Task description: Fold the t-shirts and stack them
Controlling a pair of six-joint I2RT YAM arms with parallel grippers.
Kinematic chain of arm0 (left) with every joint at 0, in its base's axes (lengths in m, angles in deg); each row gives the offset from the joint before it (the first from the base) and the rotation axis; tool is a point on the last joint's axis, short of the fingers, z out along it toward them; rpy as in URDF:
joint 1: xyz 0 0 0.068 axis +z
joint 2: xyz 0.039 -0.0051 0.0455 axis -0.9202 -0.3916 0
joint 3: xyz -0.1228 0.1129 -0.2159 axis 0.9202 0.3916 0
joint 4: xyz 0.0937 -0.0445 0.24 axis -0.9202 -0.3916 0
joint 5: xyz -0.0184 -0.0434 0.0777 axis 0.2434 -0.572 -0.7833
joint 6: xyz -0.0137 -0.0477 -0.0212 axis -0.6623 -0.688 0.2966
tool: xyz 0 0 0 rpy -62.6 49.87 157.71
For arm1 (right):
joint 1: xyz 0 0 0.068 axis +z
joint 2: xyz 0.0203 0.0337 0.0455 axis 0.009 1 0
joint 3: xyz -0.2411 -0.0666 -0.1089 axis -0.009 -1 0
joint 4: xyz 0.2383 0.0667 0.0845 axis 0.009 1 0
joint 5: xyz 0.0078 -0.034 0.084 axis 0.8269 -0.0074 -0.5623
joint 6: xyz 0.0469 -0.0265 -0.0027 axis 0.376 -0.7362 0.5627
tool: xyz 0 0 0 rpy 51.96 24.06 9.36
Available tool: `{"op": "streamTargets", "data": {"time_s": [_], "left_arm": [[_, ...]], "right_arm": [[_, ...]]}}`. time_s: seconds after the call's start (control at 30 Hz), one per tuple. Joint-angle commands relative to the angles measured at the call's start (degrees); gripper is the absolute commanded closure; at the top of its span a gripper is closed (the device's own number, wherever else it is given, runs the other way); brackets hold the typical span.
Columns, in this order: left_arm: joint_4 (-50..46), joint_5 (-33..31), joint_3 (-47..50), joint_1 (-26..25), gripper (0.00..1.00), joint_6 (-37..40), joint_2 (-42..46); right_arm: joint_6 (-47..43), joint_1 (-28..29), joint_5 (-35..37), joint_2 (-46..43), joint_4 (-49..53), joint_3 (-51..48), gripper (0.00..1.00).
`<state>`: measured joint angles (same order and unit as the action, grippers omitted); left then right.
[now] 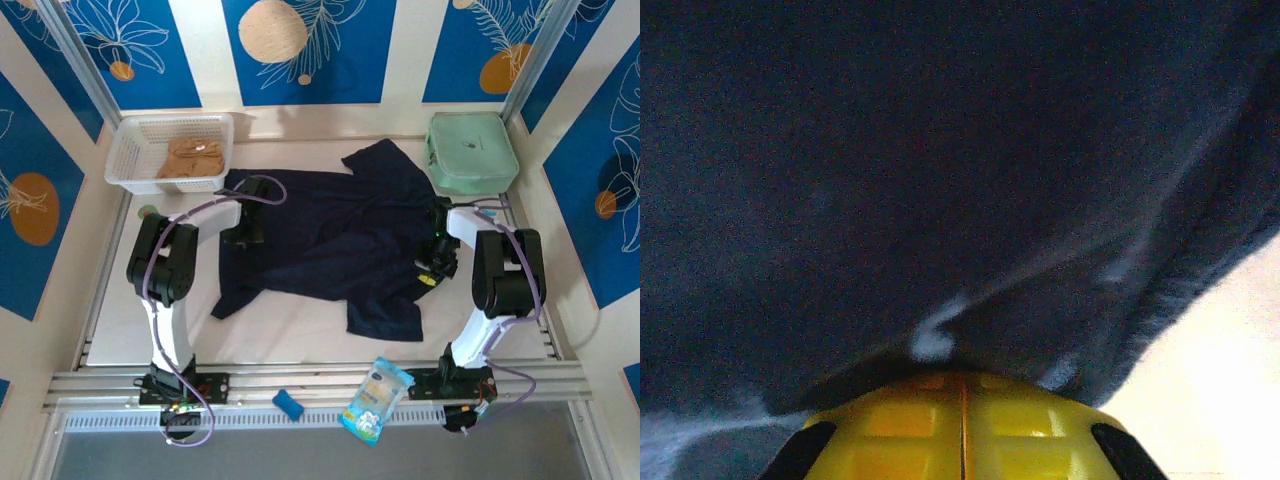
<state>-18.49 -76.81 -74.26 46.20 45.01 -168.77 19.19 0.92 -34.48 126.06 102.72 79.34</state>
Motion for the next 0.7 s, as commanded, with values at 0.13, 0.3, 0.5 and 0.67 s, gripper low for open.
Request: {"op": "streamTargets", "data": {"time_s": [0.13, 0.3, 0.5, 0.67], "left_arm": [[-3.22, -2.15, -5.22, 1.27, 0.74, 1.15, -5.61], [-4.12, -2.61, -8.03, 2.05, 0.76, 2.37, -8.53], [-5.29, -4.91, -12.21, 2.73, 0.76, 4.79, -10.77], [-6.25, -6.0, -14.8, 3.17, 0.77, 5.87, -12.12]], "right_arm": [[-3.57, -3.84, 14.25, 7.31, -0.24, 3.62, 0.93], [-5.51, -4.66, 15.36, 9.51, -0.25, 7.81, 0.94], [-8.37, -6.13, 17.41, 12.7, -0.25, 12.88, 0.94], [-9.37, -5.67, 14.67, 13.29, -1.51, 14.0, 0.95]]}}
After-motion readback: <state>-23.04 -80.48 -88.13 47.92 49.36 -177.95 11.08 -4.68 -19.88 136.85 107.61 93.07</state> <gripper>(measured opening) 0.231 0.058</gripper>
